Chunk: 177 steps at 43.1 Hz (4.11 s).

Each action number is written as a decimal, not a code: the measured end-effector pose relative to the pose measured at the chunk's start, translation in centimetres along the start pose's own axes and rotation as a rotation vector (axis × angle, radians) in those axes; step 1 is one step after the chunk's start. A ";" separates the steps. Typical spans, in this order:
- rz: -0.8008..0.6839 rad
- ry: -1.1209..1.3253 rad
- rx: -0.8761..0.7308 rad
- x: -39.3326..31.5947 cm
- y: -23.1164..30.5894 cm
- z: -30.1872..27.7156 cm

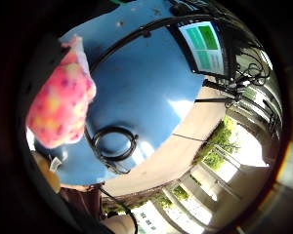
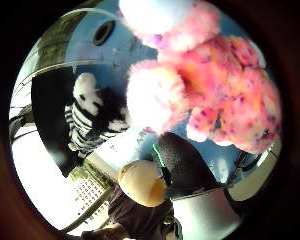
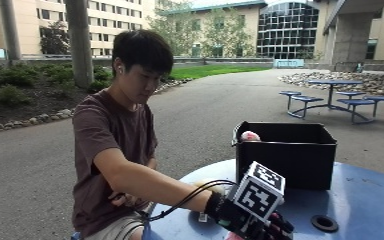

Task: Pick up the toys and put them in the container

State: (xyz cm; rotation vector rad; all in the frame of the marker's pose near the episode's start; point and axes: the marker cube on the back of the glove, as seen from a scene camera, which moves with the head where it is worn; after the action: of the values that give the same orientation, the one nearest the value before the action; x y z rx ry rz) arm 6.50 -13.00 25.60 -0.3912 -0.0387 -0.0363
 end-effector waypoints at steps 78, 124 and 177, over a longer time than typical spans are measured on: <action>-0.277 0.036 0.493 -28.5 10.2 -27.8; -0.409 0.216 0.257 -44.3 5.5 -21.9; -0.459 0.185 -0.110 -17.0 1.8 -3.5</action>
State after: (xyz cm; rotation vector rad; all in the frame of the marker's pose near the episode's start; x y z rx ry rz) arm -10.27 -12.18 20.91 -0.4809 0.0574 -0.5289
